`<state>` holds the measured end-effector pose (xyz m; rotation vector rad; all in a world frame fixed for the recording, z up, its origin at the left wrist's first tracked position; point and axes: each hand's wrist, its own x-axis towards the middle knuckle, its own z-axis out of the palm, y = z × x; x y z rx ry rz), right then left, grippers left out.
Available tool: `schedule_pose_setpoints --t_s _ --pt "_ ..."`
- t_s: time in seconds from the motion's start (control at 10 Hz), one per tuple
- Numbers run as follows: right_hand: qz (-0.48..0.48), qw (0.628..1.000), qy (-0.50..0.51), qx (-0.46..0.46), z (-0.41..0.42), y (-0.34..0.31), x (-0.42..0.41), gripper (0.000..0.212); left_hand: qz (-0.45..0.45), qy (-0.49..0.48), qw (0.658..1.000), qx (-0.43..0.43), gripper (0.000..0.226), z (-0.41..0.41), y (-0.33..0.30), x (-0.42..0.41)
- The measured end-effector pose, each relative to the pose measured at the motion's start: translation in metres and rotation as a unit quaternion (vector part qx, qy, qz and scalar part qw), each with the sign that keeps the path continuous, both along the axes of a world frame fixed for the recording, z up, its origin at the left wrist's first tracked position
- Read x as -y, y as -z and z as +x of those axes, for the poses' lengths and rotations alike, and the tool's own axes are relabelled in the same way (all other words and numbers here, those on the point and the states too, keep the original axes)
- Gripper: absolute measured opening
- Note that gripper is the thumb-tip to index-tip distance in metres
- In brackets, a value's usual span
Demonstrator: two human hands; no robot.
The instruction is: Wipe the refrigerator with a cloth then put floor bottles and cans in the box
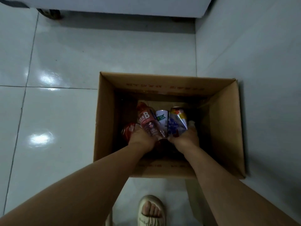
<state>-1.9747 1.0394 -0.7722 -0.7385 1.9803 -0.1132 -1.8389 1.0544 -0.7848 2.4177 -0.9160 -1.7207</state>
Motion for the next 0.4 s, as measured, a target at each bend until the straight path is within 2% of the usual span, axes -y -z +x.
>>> schedule_pose_setpoints --t_s 0.2,0.3,0.4 --pt "0.014 0.998 -0.05 -0.044 0.006 -0.075 -0.005 0.086 -0.02 0.033 0.999 0.007 0.065 0.018 -0.082 -0.006" --pt "0.015 0.998 -0.052 -0.018 0.011 -0.128 -0.009 0.09 -0.026 0.049 0.998 0.006 0.061 0.026 -0.133 -0.012" --pt "-0.003 0.998 -0.069 0.006 0.018 -0.187 -0.018 0.085 -0.041 0.055 0.997 0.017 0.066 0.034 -0.193 -0.017"
